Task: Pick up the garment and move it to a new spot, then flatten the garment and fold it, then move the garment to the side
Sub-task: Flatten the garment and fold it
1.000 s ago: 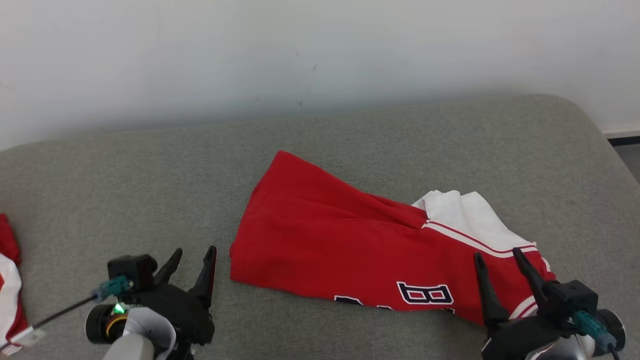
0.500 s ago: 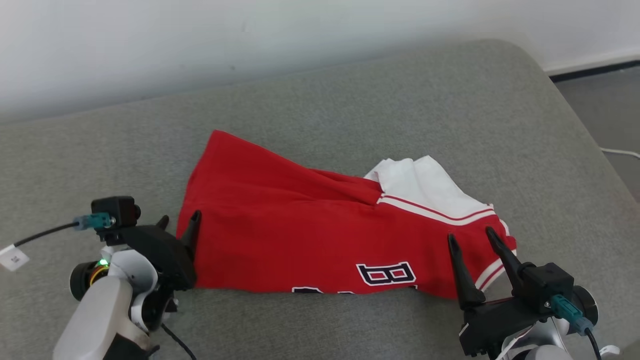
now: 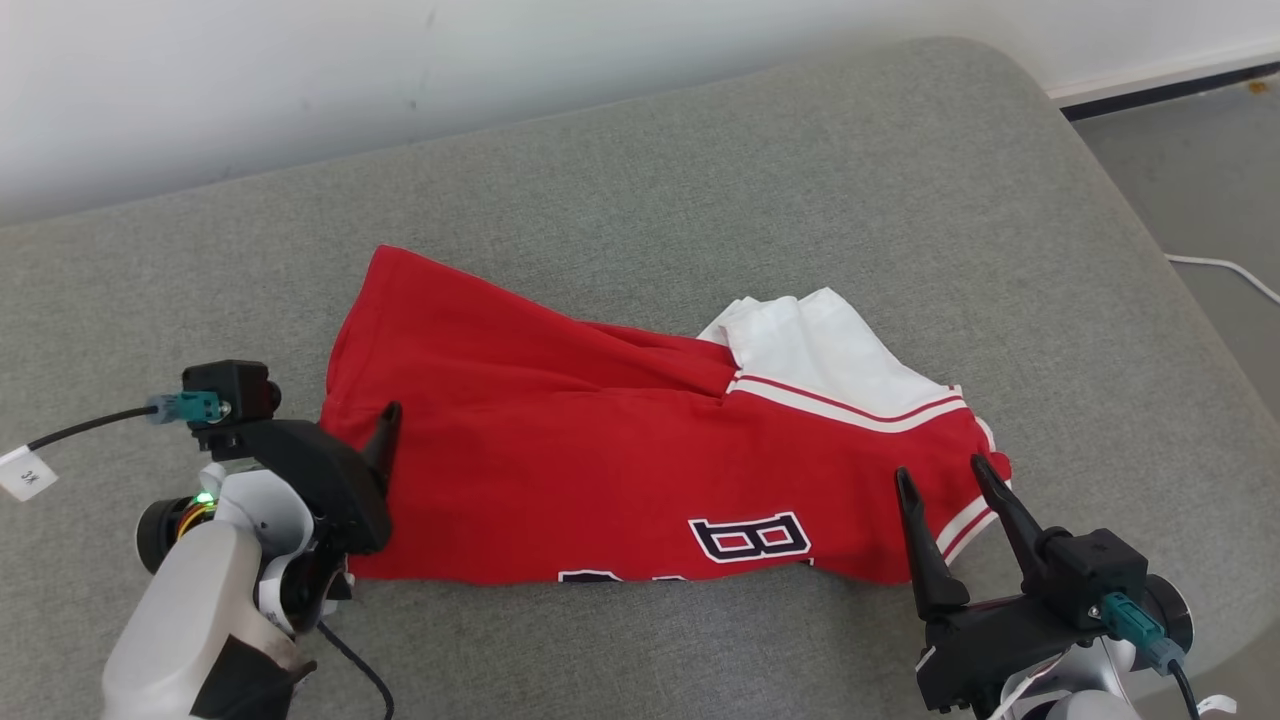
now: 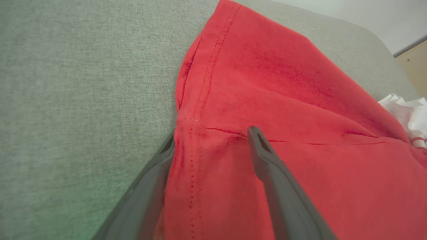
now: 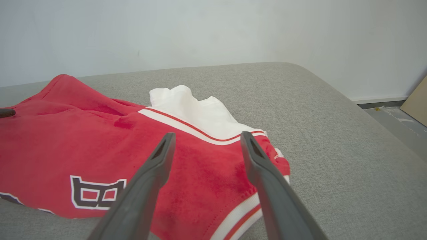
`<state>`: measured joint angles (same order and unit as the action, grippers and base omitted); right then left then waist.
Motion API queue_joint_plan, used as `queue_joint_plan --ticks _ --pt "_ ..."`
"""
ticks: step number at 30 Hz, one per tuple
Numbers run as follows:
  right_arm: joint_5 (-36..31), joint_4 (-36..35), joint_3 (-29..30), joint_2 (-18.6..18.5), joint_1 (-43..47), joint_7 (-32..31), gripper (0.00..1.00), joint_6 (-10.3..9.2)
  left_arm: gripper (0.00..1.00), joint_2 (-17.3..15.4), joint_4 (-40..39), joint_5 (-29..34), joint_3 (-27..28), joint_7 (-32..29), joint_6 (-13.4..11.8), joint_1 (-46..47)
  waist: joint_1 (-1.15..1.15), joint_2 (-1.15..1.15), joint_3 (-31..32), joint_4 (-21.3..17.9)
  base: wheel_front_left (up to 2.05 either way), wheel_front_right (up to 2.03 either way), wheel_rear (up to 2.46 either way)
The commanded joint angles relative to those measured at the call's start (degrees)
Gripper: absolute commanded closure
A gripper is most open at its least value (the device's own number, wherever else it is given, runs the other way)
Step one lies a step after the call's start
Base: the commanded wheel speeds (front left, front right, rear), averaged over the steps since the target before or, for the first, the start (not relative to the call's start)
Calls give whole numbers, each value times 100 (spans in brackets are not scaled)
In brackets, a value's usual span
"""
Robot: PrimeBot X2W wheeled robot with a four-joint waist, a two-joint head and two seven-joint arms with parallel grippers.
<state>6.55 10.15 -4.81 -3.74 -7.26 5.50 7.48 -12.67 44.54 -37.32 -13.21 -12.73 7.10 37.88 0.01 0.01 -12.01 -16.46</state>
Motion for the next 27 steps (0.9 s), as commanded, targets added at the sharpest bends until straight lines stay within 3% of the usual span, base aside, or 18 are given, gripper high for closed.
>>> queue_joint_plan --ticks 1,8,14,27 --pt "4 6 16 21 -41 5 0 3 0 14 -44 36 -62 -9 22 37 -1 -1 12 36 0 0 0" --pt "-32 5 8 34 -68 -22 0 3 0 -1 -303 131 -274 20 36 17 -1 -1 25 127 0 0 0" --pt "-40 19 21 45 -70 -2 0 3 0 -63 -497 272 -444 -166 -144 -21 -1 -1 20 165 0 0 0" --pt "9 62 21 59 -91 41 0 3 0 -199 -1094 474 -750 -549 -291 -226 -1 -1 -7 119 0 0 0"
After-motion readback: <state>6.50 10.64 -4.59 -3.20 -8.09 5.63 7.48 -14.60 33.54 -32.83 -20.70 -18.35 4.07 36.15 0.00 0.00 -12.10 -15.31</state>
